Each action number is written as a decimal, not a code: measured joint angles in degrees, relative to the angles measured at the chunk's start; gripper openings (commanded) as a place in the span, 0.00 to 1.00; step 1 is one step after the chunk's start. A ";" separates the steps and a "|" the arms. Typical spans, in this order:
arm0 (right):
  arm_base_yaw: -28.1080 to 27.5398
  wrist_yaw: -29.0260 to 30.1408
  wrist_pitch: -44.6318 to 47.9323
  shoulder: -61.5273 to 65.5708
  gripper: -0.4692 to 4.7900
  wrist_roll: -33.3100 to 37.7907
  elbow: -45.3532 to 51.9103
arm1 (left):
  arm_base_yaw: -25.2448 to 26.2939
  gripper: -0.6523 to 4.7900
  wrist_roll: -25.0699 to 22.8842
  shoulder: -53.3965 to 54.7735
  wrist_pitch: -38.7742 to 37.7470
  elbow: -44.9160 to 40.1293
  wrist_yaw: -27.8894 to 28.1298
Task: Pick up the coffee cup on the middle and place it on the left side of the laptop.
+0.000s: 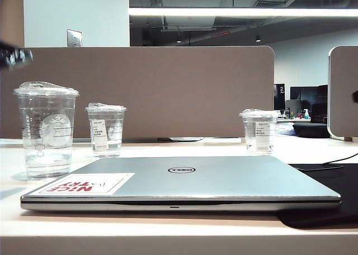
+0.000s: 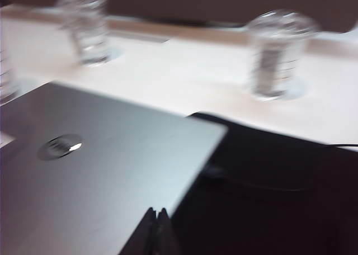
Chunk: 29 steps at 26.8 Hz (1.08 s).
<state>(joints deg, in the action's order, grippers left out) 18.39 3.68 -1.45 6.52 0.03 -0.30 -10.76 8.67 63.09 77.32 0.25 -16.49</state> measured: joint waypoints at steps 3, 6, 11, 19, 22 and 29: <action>-5.73 0.00 0.09 -1.64 0.08 0.00 0.00 | 0.00 0.11 0.24 -7.06 -3.82 0.00 -0.02; -11.72 -0.02 0.09 -3.56 0.08 0.00 -0.02 | 0.00 0.11 0.22 -16.09 -12.31 -0.02 0.00; -19.89 -0.20 0.59 -6.49 0.08 0.00 -0.02 | -0.02 0.11 -0.17 -38.16 -38.56 -0.02 5.49; -20.96 -0.09 0.33 -6.47 0.08 0.00 0.00 | -0.04 0.11 -6.12 -62.97 -68.65 0.52 15.58; -20.85 0.17 0.04 -6.47 0.08 -0.02 0.00 | 0.02 0.11 -6.80 -62.53 -74.36 0.52 17.25; -20.83 0.02 0.04 -6.47 0.08 -0.02 0.00 | 0.13 0.11 -7.91 -62.64 -78.27 0.00 18.91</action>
<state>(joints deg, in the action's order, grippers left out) -2.44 3.70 -1.41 0.05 0.01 -0.30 -10.63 0.75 0.45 -0.95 0.25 2.42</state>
